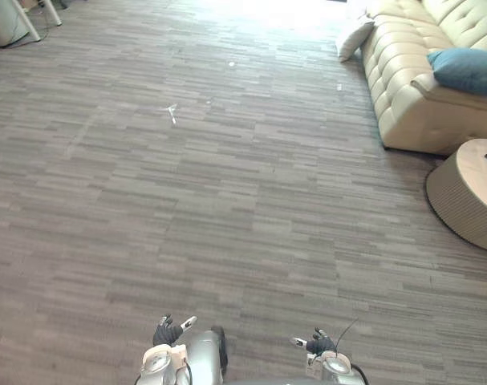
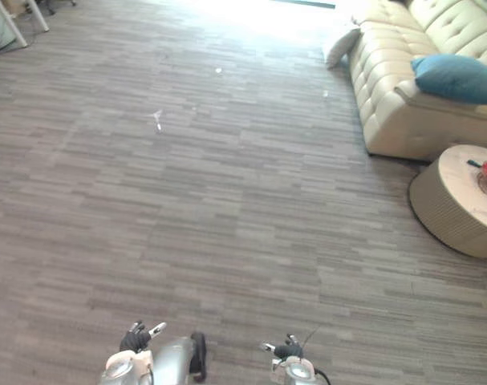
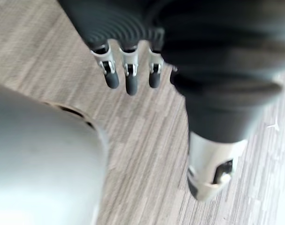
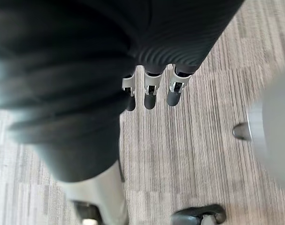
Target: Pick up cushions and gather them together orderly.
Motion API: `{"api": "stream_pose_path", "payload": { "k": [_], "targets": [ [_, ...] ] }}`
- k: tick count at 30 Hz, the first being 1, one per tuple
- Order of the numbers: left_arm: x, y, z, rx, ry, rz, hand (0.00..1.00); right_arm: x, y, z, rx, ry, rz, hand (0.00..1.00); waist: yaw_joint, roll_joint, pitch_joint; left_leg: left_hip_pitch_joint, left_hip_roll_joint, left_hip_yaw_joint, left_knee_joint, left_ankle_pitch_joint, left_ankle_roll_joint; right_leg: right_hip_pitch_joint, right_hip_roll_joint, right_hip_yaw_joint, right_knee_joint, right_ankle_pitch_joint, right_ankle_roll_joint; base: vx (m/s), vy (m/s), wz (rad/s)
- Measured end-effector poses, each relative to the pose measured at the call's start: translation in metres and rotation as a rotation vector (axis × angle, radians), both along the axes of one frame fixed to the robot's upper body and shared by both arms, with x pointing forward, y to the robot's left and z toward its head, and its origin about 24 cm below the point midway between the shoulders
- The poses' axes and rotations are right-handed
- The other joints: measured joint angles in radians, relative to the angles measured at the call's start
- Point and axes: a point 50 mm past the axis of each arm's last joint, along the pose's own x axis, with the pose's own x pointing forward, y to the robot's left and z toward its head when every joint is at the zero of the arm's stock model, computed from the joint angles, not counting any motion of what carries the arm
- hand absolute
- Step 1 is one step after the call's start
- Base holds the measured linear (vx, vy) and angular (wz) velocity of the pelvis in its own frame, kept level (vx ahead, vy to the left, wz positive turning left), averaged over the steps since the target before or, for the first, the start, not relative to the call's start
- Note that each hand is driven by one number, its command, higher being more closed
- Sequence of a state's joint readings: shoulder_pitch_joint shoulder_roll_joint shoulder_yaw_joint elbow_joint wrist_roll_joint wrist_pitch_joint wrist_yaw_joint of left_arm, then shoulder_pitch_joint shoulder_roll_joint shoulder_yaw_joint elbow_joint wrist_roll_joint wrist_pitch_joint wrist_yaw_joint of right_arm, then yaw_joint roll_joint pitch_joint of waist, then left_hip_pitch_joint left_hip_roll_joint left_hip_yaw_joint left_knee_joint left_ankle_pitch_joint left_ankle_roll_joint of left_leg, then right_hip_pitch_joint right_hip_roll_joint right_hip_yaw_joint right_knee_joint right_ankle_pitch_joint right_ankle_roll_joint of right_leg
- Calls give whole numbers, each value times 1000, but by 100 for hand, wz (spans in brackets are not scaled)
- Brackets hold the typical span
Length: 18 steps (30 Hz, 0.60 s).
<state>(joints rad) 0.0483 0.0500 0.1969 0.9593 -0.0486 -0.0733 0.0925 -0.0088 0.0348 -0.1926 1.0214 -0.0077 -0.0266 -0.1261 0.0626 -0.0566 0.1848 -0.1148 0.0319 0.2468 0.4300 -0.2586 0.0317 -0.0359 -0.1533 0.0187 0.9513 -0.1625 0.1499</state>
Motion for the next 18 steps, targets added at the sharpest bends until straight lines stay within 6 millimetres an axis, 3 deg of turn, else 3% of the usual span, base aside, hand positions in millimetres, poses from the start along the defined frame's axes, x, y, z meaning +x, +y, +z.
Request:
{"api": "stream_pose_path", "payload": {
  "k": [1, 3, 4, 6, 8, 9, 10, 11, 12, 13, 14, 15, 16, 17, 18],
  "targets": [
    [-3, -1, -2, 0, 15, -4, 0, 2, -1, 2, -12, -16, 14, 0, -6, 14, 4, 93, -1, 4, -27, -38, 0, -61, -13, -51, 91, -22, -36, 460, 108, -3],
    [-3, -3, -2, -1, 20, -15, 0, 6, -2, 4, -21, -39, 26, 0, -9, 16, 2, 189, 1, 5, -93, -67, 2, -162, -21, -139, 82, -54, -75, 541, 81, -4],
    [-4, -4, -4, 1, 33, -31, 0, 10, -5, 7, -30, -60, 27, 0, -15, 17, 5, 251, 7, 4, -144, -69, -6, -237, -18, -216, -5, -88, -96, 529, 44, 6],
    [-8, -4, -6, 3, 55, -48, 0, 12, -11, 9, -46, -67, 28, 0, -27, 18, 6, 323, 12, -2, -213, -72, -8, -300, -1, -292, -211, -77, -102, 628, -7, 25],
    [-10, -7, -7, 11, 73, -90, 0, 10, -21, 8, -71, -52, 25, 0, -58, 24, 11, 419, 9, -29, -295, -72, -8, -315, 34, -312, -548, 35, -107, 685, -70, 59],
    [-14, -6, -9, 16, 86, -99, 0, 8, -23, 7, -66, -48, 0, 0, -65, 22, 11, 450, 0, -51, -314, -72, -9, -312, 41, -301, -633, 72, -110, 573, -115, 64],
    [-19, -6, -10, 17, 99, -98, 0, 6, -26, 7, -69, -46, -15, 0, -70, 20, 13, 491, -6, -84, -306, -76, -14, -315, 52, -256, -622, 142, -164, 733, -174, 60],
    [-20, -10, -11, 5, 98, -93, 0, 6, -27, 7, -69, -46, -12, 0, -78, 39, 2, 499, 16, -124, -249, -76, -15, -316, 64, -240, -551, 177, -207, 891, -237, 46],
    [-20, -17, -11, -14, 97, -87, 0, 7, -31, 9, -83, -50, -6, 0, -73, 67, -7, 474, 45, -142, -154, -71, -22, -308, 77, -262, -505, 127, -209, 880, -248, 30],
    [-20, -19, -12, -27, 92, -70, 0, 9, -33, 10, -92, -52, 0, 0, -68, 93, -12, 411, 72, -162, 4, -46, -62, -292, 92, -275, -483, 75, -213, 877, -235, 5],
    [-19, -26, -12, -55, 82, -41, 0, 10, -37, 11, -104, -55, 10, 0, -66, 127, -7, 320, 107, -186, 228, 52, -129, -251, 121, -275, -486, 29, -219, 730, -168, -11],
    [-18, -29, -11, -67, 71, -25, 0, 12, -40, 12, -113, -56, 12, 0, -62, 147, 2, 257, 135, -190, 375, 172, -165, -206, 148, -264, -508, 9, -225, 747, -93, -39],
    [-16, -30, -11, -70, 64, -21, 0, 12, -41, 12, -120, -49, 15, 0, -56, 160, 11, 187, 176, -164, 536, 140, -170, -139, 183, -251, -547, -8, -238, 736, -43, -60],
    [-13, -25, -8, -57, 48, -22, 0, 11, -36, 9, -104, -33, 14, 0, -53, 153, 24, 125, 207, -122, 641, 67, -150, -31, 205, -227, -608, -19, -250, 707, -30, -57],
    [-12, -20, -7, -43, 40, -25, 0, 8, -33, 7, -92, -20, 12, 0, -51, 134, 34, 94, 203, -105, 652, 37, -141, 25, 205, -217, -645, -20, -250, 669, -55, -46]
  ]
}}
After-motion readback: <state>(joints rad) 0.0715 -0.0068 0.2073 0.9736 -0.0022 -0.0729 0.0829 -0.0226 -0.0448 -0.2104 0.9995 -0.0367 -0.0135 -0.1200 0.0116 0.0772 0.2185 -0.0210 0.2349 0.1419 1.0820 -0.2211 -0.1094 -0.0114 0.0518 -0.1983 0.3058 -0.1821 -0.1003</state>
